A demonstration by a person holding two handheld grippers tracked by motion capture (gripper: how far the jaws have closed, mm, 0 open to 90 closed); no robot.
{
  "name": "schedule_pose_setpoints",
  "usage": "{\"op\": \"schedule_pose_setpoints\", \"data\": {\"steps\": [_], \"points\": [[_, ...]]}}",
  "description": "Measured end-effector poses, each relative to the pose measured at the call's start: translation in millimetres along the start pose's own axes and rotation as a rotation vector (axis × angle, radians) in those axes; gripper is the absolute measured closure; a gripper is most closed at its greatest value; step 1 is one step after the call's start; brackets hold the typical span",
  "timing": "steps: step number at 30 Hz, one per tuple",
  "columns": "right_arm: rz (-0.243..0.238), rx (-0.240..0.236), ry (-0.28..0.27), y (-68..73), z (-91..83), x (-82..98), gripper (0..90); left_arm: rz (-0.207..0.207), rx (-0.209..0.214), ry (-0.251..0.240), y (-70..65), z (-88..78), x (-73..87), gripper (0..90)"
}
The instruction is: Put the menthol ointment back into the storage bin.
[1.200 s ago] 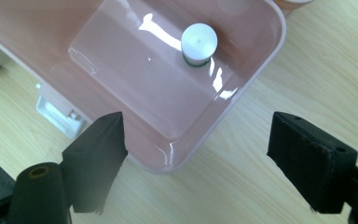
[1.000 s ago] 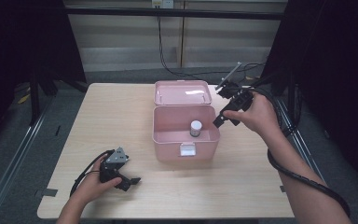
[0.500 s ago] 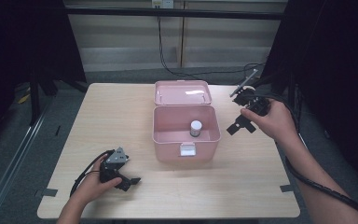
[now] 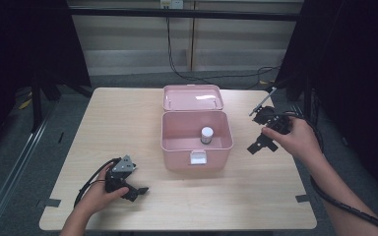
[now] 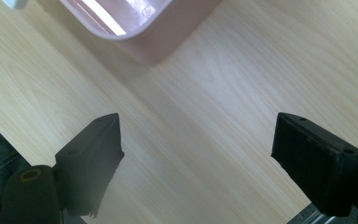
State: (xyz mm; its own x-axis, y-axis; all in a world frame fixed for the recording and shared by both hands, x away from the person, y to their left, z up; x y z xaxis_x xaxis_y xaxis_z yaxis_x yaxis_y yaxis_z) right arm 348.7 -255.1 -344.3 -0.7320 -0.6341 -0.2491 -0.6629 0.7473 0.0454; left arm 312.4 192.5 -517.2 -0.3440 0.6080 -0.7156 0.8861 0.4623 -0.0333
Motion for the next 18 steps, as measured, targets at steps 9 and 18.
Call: {"op": "schedule_pose_setpoints", "data": {"steps": [9, 18], "points": [[-0.025, -0.016, 0.025, 2.9, 23.0, 14.6, 15.4, 0.001, 0.000, -0.001, 0.0, 0.1, 0.0, 0.0], [-0.020, -0.035, 0.011, -0.5, 49.0, 36.3, 15.5, 0.001, 0.000, -0.001, 0.0, 0.1, 0.0, 0.0]]}}
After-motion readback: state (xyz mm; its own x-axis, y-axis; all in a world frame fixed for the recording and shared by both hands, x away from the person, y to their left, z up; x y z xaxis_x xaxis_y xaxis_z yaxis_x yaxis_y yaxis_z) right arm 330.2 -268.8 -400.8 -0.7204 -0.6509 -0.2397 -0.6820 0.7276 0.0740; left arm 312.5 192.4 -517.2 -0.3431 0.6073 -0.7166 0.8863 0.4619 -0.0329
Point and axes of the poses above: each handheld gripper's, and its own axes: z roughly forward along the jaws, x roughly out of its underside, y roughly to its left, the point moved 1 cm from there along z, roughly forward along the jaws, and after that the axes turned 1 degree about -y, right-handed, at the moved point
